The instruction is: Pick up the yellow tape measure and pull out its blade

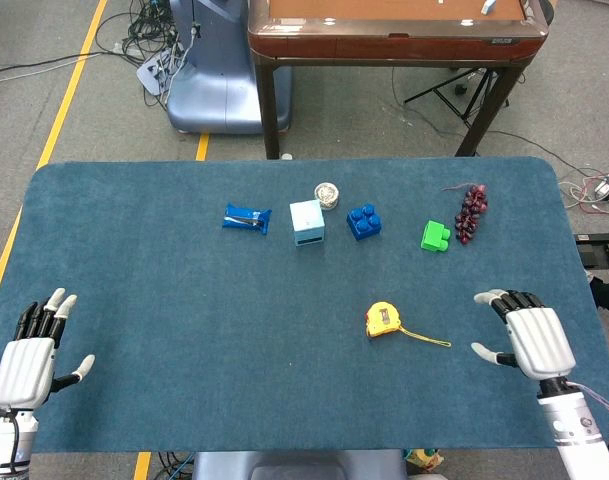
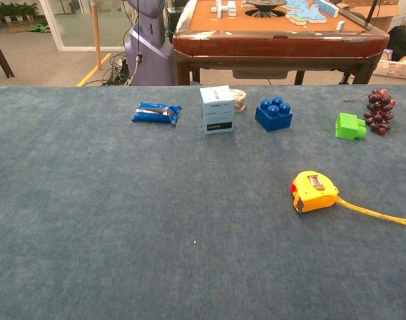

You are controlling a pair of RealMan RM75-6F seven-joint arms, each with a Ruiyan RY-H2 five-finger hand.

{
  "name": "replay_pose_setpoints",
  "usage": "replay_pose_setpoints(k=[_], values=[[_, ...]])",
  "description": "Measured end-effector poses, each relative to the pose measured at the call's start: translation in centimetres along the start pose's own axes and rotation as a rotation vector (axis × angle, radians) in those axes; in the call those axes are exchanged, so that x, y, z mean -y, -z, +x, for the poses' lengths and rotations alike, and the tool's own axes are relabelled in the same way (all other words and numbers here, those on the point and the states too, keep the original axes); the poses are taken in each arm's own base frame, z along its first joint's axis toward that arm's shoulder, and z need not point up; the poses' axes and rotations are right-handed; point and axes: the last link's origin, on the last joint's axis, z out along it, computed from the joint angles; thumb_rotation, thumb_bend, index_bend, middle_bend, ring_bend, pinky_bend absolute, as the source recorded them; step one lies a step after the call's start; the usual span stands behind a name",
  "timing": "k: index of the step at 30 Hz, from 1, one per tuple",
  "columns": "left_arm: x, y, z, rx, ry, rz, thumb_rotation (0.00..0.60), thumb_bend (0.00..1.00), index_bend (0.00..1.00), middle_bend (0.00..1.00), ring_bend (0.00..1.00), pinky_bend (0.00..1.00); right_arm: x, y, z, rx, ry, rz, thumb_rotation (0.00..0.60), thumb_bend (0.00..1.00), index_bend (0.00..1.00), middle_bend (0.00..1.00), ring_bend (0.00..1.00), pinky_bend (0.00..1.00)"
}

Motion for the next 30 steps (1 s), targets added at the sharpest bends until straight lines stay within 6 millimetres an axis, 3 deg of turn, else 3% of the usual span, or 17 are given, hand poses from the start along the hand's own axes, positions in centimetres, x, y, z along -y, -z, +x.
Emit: replay_pose_setpoints(k=[10, 16, 30], values=[[0.3, 0.4, 0.2, -0.019, 0.019, 0.017, 0.600, 0.22, 0.00, 0.00, 0.00, 0.00, 4.6, -5.1, -4.1, 0.173, 0.039, 0.113, 0.600, 0.15, 0.33, 0.32, 0.31, 0.29], [0.6, 0.6, 0.3, -0.027, 0.032, 0.031, 0.600, 0.22, 0.00, 0.00, 0.00, 0.00, 6.5, -8.0, -6.6, 0.230, 0.080, 0.143, 0.600, 0.15, 0.33, 0.32, 0.31, 0.29], [0.4, 0.4, -0.2, -0.018, 0.043, 0.026, 0.600, 0.22, 0.00, 0.00, 0.00, 0.00, 8.5, -10.8, -9.6, 0.267, 0.121, 0.169, 0.600, 0.15, 0.30, 0.31, 0.31, 0.29]])
